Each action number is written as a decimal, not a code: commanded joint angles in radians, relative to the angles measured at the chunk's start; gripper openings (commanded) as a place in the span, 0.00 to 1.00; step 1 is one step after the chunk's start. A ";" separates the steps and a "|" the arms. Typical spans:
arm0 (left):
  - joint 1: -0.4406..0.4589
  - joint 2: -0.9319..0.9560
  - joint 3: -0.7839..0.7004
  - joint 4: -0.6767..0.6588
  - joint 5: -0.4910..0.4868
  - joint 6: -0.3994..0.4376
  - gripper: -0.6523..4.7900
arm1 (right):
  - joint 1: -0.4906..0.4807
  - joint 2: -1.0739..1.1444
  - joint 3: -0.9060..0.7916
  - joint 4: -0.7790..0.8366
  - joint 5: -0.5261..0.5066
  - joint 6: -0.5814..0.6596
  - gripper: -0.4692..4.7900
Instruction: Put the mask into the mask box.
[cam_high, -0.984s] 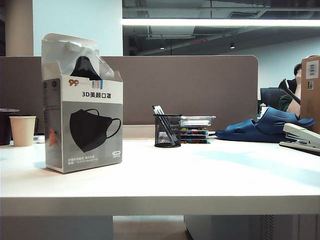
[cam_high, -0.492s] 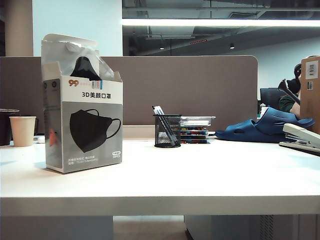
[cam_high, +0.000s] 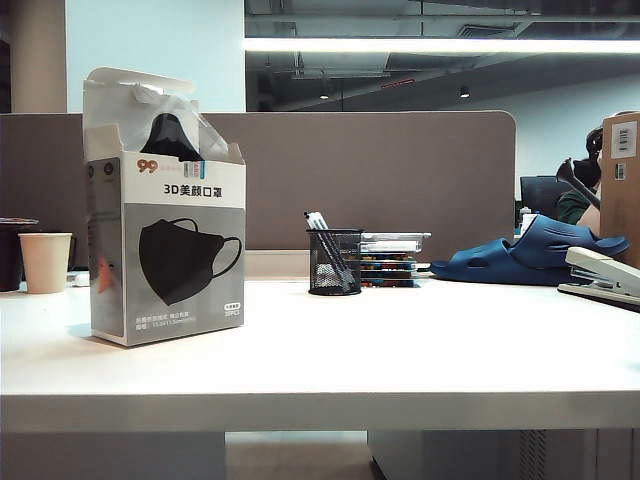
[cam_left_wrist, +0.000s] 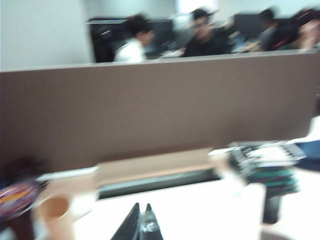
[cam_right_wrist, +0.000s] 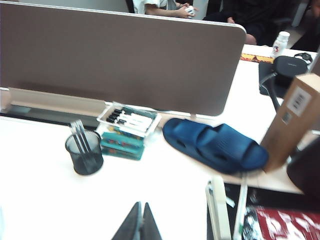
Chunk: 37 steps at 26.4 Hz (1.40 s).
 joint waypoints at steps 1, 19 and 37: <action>-0.019 -0.060 0.002 -0.131 -0.097 0.057 0.11 | -0.001 -0.075 -0.097 0.041 0.002 0.014 0.08; -0.069 -0.486 -0.110 -0.482 -0.285 0.074 0.11 | -0.001 -0.636 -0.793 0.280 0.003 0.136 0.08; -0.068 -0.880 -0.283 -0.719 -0.269 0.021 0.11 | 0.000 -1.049 -1.247 0.406 0.001 0.144 0.08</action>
